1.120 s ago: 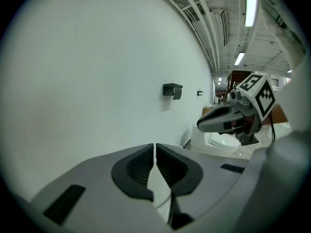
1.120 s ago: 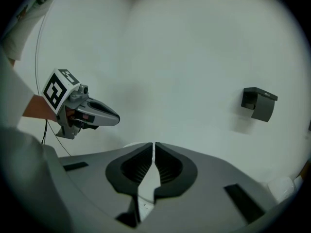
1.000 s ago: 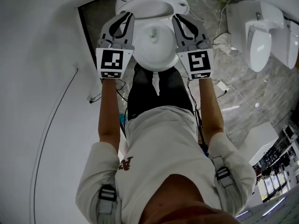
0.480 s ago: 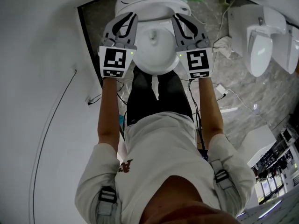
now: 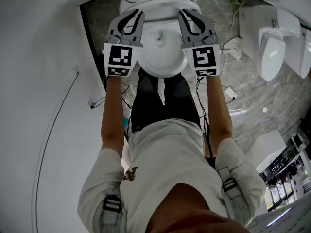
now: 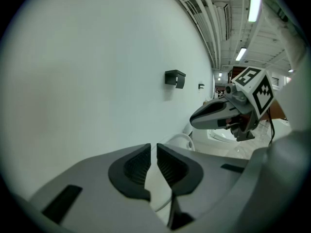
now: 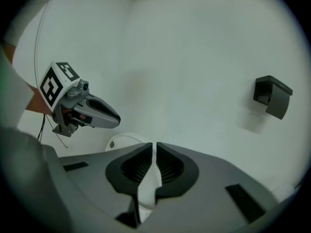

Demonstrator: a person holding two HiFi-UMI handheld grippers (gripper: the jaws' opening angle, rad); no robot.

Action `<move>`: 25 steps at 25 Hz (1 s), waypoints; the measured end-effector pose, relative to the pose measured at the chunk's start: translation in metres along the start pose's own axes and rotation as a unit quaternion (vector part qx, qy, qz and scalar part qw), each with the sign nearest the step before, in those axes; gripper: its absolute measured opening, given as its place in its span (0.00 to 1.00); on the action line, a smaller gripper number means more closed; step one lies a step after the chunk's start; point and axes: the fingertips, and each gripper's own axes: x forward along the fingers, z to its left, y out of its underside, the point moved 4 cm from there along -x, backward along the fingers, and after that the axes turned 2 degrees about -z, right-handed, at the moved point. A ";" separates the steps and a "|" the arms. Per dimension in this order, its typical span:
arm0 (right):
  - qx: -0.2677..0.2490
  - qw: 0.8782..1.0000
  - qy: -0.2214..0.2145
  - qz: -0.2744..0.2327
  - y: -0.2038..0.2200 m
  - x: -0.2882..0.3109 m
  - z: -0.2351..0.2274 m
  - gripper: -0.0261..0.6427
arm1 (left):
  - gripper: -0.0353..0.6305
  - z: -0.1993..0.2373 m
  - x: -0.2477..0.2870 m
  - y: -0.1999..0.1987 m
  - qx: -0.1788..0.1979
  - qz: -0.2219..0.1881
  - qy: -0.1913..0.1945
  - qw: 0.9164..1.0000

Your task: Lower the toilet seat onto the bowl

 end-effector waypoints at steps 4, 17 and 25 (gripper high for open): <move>-0.003 1.000 -0.001 0.003 0.003 0.009 0.001 0.08 | 0.10 0.003 0.005 0.005 0.000 0.001 0.005 1.000; -0.021 0.999 -0.002 0.024 0.018 0.040 -0.009 0.22 | 0.20 0.006 0.026 0.017 0.006 0.010 0.022 1.000; -0.037 0.999 -0.006 0.030 0.023 0.054 -0.009 0.26 | 0.21 0.008 0.034 0.022 0.014 0.012 0.024 1.000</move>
